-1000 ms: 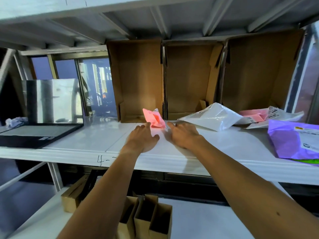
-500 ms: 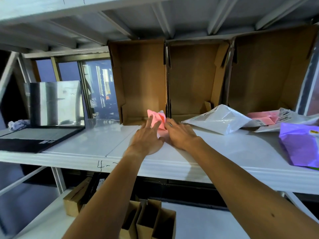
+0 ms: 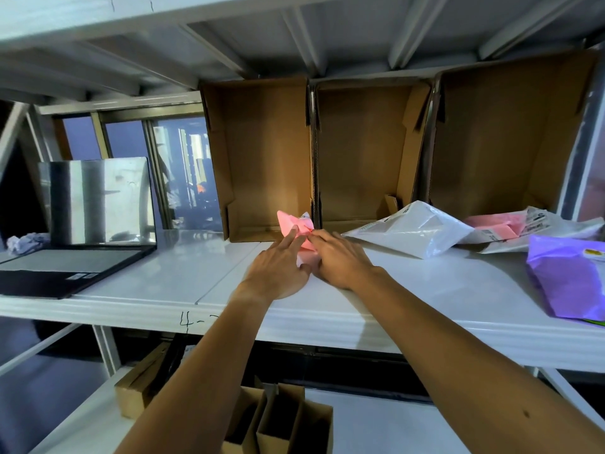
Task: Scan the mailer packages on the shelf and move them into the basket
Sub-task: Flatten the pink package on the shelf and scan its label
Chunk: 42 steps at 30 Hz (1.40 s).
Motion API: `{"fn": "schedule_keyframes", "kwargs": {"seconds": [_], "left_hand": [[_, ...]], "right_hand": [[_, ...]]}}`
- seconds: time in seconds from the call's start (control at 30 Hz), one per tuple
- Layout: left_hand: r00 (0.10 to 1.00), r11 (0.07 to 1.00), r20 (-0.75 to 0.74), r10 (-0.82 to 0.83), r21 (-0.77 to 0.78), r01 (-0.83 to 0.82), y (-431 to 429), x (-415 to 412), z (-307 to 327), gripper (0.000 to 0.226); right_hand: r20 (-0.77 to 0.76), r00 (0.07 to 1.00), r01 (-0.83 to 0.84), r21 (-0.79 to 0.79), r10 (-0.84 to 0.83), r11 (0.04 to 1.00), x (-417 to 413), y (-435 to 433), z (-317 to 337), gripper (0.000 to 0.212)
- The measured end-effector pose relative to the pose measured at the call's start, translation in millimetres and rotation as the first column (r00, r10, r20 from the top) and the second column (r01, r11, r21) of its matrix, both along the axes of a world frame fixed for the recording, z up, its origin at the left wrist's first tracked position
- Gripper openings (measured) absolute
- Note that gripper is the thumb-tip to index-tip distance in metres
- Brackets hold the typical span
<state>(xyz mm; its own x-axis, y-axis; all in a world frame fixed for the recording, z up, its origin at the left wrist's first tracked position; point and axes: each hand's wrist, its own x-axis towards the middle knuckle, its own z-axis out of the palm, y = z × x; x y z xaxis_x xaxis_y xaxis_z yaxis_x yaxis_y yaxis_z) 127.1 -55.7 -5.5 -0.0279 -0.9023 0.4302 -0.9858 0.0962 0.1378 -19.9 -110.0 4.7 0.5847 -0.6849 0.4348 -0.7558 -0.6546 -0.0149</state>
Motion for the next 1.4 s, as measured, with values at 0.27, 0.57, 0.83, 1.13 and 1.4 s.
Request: {"fn": "schedule_keyframes", "kwargs": {"seconds": [0.27, 0.57, 0.83, 1.13, 1.4], "left_hand": [[0.994, 0.997, -0.070, 0.081, -0.001, -0.081, -0.6, 0.3, -1.2, 0.071], [0.977, 0.977, -0.204, 0.065, -0.188, -0.104, -3.6, 8.8, -3.8, 0.076], [0.993, 0.972, -0.103, -0.063, -0.234, 0.038, 18.7, -10.6, 5.4, 0.054], [0.976, 0.959, -0.162, -0.142, -0.268, 0.095, 44.4, -65.8, 5.5, 0.036], [0.797, 0.974, -0.563, -0.218, -0.176, 0.142, 59.8, -122.0, 11.9, 0.028]], "right_hand": [[0.138, 0.990, -0.015, -0.005, 0.016, 1.000, 5.7, 3.2, -1.4, 0.052], [0.418, 0.908, -0.091, 0.202, -0.002, 0.975, -24.3, 32.1, -3.4, 0.026], [0.458, 0.889, -0.186, 0.357, 0.001, 0.915, -88.5, 76.4, 4.3, 0.028], [0.575, 0.773, 0.073, 0.341, -0.269, 0.937, -132.3, 86.4, 14.3, 0.044], [0.680, 0.610, 0.030, 0.493, -0.407, 0.869, -175.9, 89.8, 5.3, 0.026]]}}
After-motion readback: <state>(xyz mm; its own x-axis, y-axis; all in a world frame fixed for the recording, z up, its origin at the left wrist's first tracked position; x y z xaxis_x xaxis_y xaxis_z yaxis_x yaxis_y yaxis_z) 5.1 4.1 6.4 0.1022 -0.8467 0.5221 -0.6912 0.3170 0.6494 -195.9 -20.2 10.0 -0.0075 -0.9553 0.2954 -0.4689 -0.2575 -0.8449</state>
